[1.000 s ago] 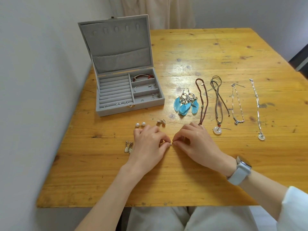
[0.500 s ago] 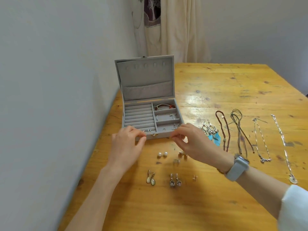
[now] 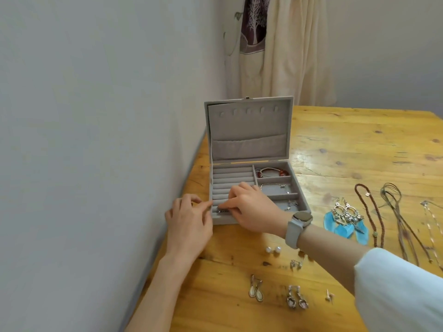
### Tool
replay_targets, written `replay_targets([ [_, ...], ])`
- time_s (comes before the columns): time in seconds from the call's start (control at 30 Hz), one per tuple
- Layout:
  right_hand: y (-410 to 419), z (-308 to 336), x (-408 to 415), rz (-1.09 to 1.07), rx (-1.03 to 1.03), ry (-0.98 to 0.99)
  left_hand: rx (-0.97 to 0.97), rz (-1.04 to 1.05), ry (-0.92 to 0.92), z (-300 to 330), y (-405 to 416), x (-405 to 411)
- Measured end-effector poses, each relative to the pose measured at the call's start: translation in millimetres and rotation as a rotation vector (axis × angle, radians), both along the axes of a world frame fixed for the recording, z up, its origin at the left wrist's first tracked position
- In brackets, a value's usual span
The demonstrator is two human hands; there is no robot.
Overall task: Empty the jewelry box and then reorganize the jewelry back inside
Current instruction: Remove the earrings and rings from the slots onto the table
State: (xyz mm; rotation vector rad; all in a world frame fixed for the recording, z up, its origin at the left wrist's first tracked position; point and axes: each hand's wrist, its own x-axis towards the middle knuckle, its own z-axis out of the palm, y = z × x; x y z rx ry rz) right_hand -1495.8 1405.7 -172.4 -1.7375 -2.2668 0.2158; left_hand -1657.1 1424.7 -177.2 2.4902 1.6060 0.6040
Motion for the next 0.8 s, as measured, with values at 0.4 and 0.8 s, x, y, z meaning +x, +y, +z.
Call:
replay_targets([
  [0.4,12,7,3,-0.04,-0.126,0.071,-0.04,-0.097,0.123,14,14,9],
  [0.8,-5,8,27,-0.179,-0.076,0.327,-0.067,-0.118,0.293,27,13,22],
])
